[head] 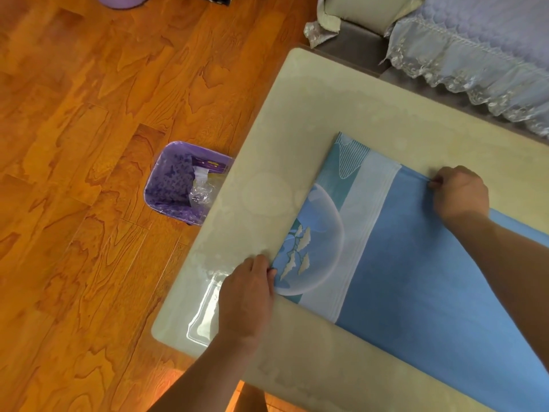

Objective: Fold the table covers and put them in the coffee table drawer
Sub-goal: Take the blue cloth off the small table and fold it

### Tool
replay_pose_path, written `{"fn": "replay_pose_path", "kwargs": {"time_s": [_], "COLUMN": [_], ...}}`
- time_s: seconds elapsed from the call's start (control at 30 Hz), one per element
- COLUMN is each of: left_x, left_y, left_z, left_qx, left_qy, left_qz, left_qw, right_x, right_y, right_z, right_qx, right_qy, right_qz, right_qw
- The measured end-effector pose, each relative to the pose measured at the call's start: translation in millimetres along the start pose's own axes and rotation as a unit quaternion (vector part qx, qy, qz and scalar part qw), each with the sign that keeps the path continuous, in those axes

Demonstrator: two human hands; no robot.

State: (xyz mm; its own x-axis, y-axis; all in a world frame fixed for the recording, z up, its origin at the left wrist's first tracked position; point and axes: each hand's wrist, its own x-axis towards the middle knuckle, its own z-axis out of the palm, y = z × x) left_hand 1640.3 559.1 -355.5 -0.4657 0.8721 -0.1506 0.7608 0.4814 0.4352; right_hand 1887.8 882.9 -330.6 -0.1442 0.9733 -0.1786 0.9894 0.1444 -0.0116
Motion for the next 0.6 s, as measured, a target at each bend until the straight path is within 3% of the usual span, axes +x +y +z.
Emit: {"fn": "replay_pose_path", "kwargs": {"time_s": [0.17, 0.23, 0.27, 0.33, 0.43, 0.5, 0.6], "left_x": [1, -1, -2, 0, 9, 14, 16], "left_y": [0, 1, 3, 6, -2, -13, -23], "left_z": [1, 2, 3, 4, 11, 18, 24], "left_qx": [0.017, 0.052, 0.077, 0.109, 0.096, 0.075, 0.075], "left_qy": [0.002, 0.010, 0.019, 0.036, 0.007, -0.022, -0.043], "left_qz": [0.015, 0.029, 0.051, 0.143, 0.272, 0.302, 0.309], "left_qw": [1.000, 0.998, 0.996, 0.983, 0.957, 0.950, 0.947], "right_x": [-5, -12, -20, -49, -113, -135, -116], "right_y": [-3, -17, -31, -71, -134, -153, -158], "right_z": [-1, 5, 9, 21, 44, 62, 77], "right_qx": [0.025, 0.015, 0.010, 0.050, 0.083, 0.030, 0.010], "right_qy": [0.007, 0.059, 0.091, 0.114, 0.042, -0.001, -0.023], "right_qz": [0.022, 0.017, -0.030, -0.210, -0.466, -0.503, -0.417], "right_qw": [0.999, 0.998, 0.995, 0.970, 0.880, 0.864, 0.908]}}
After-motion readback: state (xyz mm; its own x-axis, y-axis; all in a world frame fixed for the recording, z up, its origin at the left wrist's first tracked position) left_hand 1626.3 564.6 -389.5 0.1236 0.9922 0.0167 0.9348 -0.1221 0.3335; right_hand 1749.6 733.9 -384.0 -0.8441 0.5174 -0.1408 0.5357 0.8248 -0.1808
